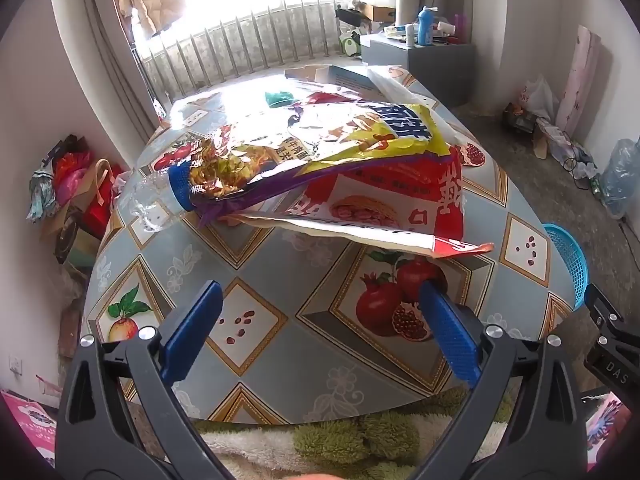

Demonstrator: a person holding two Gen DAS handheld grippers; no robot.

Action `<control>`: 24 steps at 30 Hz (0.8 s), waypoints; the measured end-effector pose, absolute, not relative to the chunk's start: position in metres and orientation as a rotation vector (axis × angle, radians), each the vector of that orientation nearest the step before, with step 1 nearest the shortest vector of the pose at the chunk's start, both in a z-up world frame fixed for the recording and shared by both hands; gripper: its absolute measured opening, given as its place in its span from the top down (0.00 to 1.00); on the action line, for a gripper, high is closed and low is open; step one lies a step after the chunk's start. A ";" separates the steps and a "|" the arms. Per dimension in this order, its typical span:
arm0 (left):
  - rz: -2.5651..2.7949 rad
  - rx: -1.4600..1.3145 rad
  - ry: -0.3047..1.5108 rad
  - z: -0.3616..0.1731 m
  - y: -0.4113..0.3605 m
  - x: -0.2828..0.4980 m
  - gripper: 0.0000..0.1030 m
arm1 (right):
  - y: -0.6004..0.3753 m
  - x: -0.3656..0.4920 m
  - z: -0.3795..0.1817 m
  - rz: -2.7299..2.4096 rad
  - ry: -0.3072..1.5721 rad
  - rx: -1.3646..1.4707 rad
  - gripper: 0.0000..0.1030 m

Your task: Collect trash

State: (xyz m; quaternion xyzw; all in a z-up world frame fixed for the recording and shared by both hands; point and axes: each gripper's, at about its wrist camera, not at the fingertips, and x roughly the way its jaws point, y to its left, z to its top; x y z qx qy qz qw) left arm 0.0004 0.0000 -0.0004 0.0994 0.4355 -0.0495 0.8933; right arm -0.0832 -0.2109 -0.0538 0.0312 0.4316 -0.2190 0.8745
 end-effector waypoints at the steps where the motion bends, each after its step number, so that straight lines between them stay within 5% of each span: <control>1: -0.104 0.204 0.901 0.000 0.000 0.000 0.09 | -0.211 -0.083 -0.054 -0.457 0.901 0.066 0.06; 24: -0.101 0.205 0.901 -0.005 0.000 -0.001 0.09 | -0.210 -0.083 -0.052 -0.456 0.902 0.068 0.06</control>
